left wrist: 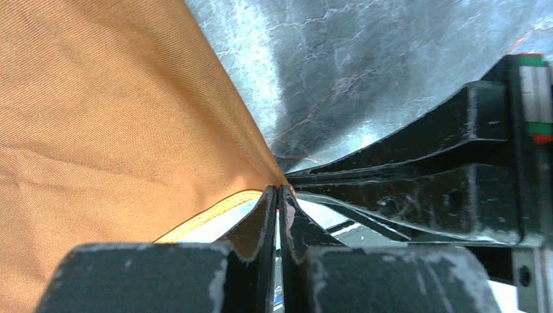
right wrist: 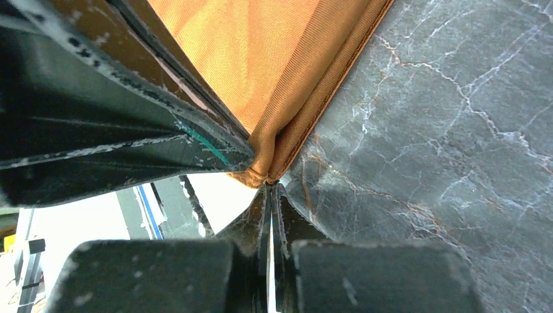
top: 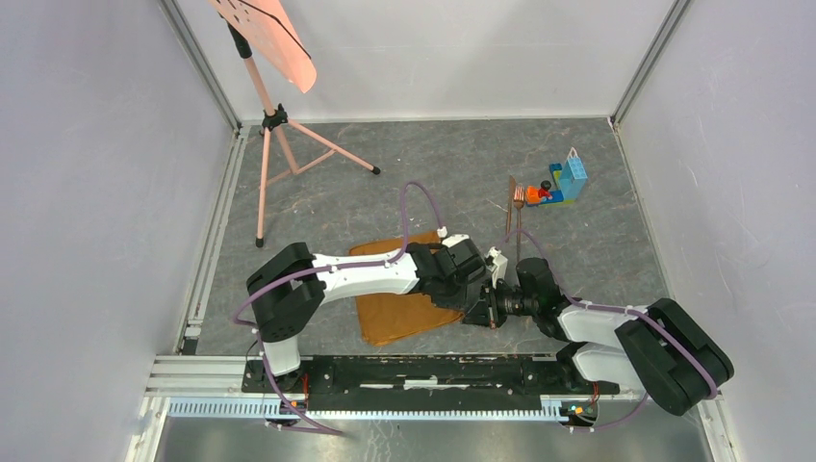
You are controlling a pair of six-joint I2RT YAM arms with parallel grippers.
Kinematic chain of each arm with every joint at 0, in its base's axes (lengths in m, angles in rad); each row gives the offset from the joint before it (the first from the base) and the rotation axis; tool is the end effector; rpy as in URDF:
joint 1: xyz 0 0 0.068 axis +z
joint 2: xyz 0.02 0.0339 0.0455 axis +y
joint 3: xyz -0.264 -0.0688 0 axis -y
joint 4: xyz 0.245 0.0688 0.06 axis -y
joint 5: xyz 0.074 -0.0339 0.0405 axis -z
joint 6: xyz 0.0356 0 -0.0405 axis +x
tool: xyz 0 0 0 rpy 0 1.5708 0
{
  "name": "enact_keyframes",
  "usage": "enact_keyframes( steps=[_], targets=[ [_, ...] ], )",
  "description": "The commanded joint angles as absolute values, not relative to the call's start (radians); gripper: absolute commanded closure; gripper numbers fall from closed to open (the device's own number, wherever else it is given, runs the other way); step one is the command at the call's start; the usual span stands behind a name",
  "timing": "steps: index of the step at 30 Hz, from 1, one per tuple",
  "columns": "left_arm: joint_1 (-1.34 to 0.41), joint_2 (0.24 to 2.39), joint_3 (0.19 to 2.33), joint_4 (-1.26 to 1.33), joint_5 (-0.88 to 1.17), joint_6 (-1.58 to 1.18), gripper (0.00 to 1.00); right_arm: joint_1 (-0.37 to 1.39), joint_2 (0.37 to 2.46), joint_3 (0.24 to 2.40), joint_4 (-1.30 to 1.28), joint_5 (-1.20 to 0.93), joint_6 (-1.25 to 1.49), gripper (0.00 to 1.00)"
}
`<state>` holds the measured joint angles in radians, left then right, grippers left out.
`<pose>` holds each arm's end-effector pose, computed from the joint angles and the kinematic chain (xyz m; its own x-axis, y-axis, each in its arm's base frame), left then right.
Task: Fold the napkin into a case and place the utensils inside
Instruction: Smooth out the lower triangle-folded napkin at the center of the board.
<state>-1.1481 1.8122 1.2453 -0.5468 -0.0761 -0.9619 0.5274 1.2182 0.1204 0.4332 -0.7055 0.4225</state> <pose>0.1544 -0.3366 0.1906 -0.9452 0.1074 -0.3084 0.2103 0.9227 -0.3230 0.1383 0.1072 0.1081 -0.8240 -0.1187 -0.5540 -0.5332 0.4930 0.6875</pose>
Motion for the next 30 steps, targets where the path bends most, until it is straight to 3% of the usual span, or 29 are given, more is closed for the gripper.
enact_keyframes(
  steps=[1,8,11,12,16,20,27,30],
  targets=[
    [-1.159,1.773,1.220,-0.550,-0.097,-0.910,0.93,0.527,1.207,0.135,0.417,-0.696,0.392,1.00],
    [-1.160,1.768,1.204,-0.567,-0.101,-0.899,0.93,0.527,1.210,0.139,0.423,-0.690,0.399,1.00],
    [-1.159,1.765,1.233,-0.582,-0.100,-0.884,0.80,0.527,1.215,0.143,0.417,-0.691,0.398,1.00],
    [-1.159,1.757,1.242,-0.591,-0.103,-0.877,0.71,0.527,1.214,0.147,0.409,-0.690,0.395,0.96],
    [-1.154,1.679,1.258,-0.651,-0.166,-0.845,0.47,0.528,1.177,0.179,0.310,-0.649,0.338,0.74],
    [-1.103,1.556,1.210,-0.705,-0.223,-0.806,0.35,0.527,1.125,0.227,0.183,-0.583,0.256,0.62],
    [-0.743,1.284,0.942,-0.622,-0.096,-0.722,0.32,0.527,1.094,0.281,0.117,-0.565,0.211,0.45],
    [-0.585,1.217,0.853,-0.524,0.036,-0.689,0.35,0.529,1.121,0.297,0.147,-0.597,0.225,0.44]
  ],
)
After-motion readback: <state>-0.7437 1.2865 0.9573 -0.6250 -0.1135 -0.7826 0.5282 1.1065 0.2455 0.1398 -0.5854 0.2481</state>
